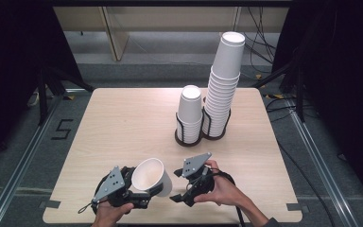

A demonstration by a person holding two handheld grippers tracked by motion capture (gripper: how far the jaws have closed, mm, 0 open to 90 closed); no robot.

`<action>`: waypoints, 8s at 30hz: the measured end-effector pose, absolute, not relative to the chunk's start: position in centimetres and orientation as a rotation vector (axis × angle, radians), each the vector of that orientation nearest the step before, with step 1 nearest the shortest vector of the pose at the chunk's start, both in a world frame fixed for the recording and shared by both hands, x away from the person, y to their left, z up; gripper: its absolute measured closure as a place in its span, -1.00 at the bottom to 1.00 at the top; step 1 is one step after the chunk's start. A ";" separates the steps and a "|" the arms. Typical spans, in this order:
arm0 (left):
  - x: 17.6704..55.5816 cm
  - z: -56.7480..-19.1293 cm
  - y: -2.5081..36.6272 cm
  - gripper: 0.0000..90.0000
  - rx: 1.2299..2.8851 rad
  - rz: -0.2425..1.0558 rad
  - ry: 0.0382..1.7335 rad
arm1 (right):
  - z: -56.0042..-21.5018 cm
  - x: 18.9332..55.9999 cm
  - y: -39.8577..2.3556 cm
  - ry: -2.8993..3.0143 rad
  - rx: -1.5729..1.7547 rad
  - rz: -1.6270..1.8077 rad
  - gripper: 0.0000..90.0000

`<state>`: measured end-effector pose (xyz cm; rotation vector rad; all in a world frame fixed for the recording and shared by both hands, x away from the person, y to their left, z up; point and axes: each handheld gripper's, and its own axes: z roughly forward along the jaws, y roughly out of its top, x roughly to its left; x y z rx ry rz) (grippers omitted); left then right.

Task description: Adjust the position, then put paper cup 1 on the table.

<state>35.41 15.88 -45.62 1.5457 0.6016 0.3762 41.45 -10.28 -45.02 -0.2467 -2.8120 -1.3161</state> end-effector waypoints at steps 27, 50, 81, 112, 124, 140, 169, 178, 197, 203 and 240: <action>37.3 -46.5 18.3 -0.62 1.587 0.660 0.832 | -45.5 41.9 -13.8 -2.902 -0.513 -1.358 -0.62; 38.5 -46.9 19.5 -0.62 1.587 0.719 0.929 | -45.9 40.5 -15.1 -2.951 -0.567 -1.335 -0.63; 42.6 -47.2 19.9 -0.62 1.585 0.770 0.980 | -46.6 39.1 -17.7 -3.006 -0.692 -1.313 -0.62; 46.4 -47.1 19.3 -0.63 1.601 0.797 1.018 | -46.9 38.6 -18.7 -3.013 -0.713 -1.300 -0.63; 49.1 -47.3 19.2 -0.63 1.608 0.809 1.034 | -47.0 38.5 -18.9 -3.008 -0.727 -1.295 -0.63; 53.6 -48.1 18.8 -0.63 1.617 0.865 1.092 | -47.1 38.5 -19.2 -2.998 -0.744 -1.284 -0.63; 56.3 -49.0 18.9 -0.73 1.644 0.858 1.164 | -47.3 38.5 -19.1 -3.008 -0.702 -1.283 -0.63; 55.8 -49.3 19.2 -0.73 1.705 0.868 1.176 | -47.3 38.4 -19.1 -3.028 -0.696 -1.258 -0.63; 53.9 -50.3 20.7 -0.68 1.746 0.794 1.189 | -47.3 38.3 -19.2 -3.035 -0.687 -1.258 -0.63; 52.3 -50.2 21.1 -0.68 1.748 0.738 1.207 | -47.3 38.3 -19.3 -3.015 -0.721 -1.252 -0.63; 37.0 -49.0 16.3 -0.68 1.787 0.584 0.967 | -47.3 38.7 -20.1 -3.013 -0.837 -1.288 -0.62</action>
